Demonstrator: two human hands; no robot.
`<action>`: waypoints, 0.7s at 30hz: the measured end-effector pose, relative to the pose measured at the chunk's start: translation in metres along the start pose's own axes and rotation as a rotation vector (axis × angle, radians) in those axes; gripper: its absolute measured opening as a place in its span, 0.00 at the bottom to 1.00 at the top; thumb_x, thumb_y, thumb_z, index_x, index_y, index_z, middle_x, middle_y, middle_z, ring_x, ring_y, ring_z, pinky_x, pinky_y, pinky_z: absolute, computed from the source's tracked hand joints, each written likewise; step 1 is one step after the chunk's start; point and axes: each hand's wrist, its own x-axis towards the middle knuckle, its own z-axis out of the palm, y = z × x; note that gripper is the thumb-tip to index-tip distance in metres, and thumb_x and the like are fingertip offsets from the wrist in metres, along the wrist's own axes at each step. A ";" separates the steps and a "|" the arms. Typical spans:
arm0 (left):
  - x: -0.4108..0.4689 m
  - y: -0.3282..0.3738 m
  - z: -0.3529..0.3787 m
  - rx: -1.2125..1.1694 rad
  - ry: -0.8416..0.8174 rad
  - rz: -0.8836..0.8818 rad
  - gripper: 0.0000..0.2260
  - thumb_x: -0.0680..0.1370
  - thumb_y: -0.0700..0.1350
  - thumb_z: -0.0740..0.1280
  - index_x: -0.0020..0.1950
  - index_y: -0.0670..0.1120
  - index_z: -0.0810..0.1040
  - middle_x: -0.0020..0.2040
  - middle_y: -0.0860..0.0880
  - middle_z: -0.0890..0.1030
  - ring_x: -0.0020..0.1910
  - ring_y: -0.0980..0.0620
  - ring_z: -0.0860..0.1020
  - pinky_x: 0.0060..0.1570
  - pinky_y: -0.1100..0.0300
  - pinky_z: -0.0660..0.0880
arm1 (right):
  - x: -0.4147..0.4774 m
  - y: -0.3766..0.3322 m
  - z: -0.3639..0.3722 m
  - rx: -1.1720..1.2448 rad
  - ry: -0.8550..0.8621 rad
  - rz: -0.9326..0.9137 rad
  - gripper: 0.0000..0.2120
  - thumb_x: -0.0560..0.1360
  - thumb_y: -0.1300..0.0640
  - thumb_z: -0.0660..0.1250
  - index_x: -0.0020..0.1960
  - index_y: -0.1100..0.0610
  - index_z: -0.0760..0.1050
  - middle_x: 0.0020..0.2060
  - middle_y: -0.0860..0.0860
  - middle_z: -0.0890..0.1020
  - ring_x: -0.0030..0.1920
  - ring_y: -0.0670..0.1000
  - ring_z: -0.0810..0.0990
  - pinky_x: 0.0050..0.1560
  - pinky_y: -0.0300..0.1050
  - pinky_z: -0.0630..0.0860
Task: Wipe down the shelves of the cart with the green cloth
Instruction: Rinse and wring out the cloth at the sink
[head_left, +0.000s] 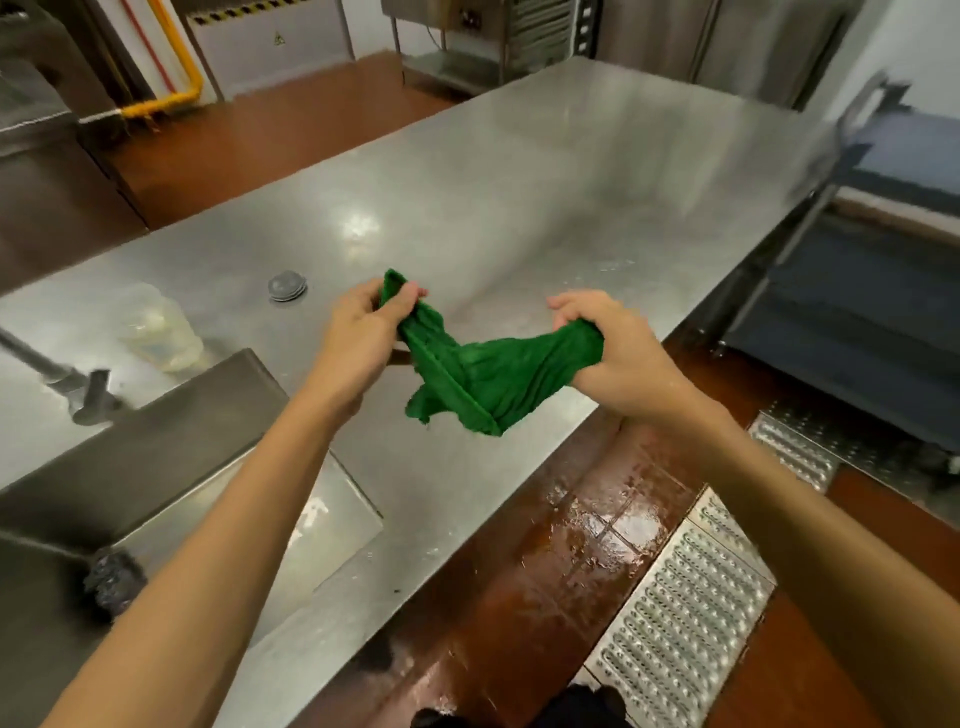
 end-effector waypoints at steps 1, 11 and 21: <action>0.004 0.005 0.019 0.016 -0.010 -0.011 0.07 0.82 0.42 0.65 0.58 0.46 0.78 0.44 0.44 0.82 0.39 0.51 0.83 0.35 0.58 0.82 | -0.007 0.011 -0.017 0.035 0.021 0.054 0.18 0.67 0.67 0.73 0.47 0.46 0.74 0.49 0.48 0.81 0.51 0.47 0.80 0.51 0.49 0.77; -0.028 0.045 0.245 0.332 -0.523 0.394 0.23 0.71 0.64 0.73 0.64 0.64 0.74 0.59 0.65 0.78 0.59 0.67 0.75 0.57 0.69 0.72 | -0.059 0.086 -0.159 0.159 0.310 0.153 0.20 0.63 0.52 0.74 0.54 0.42 0.76 0.44 0.39 0.84 0.45 0.40 0.83 0.48 0.47 0.82; -0.002 0.062 0.396 0.513 -0.604 0.684 0.26 0.74 0.46 0.76 0.70 0.50 0.73 0.52 0.57 0.82 0.51 0.54 0.80 0.45 0.74 0.68 | -0.127 0.158 -0.284 0.018 0.257 0.379 0.33 0.68 0.67 0.72 0.65 0.41 0.68 0.56 0.53 0.78 0.42 0.54 0.84 0.37 0.56 0.82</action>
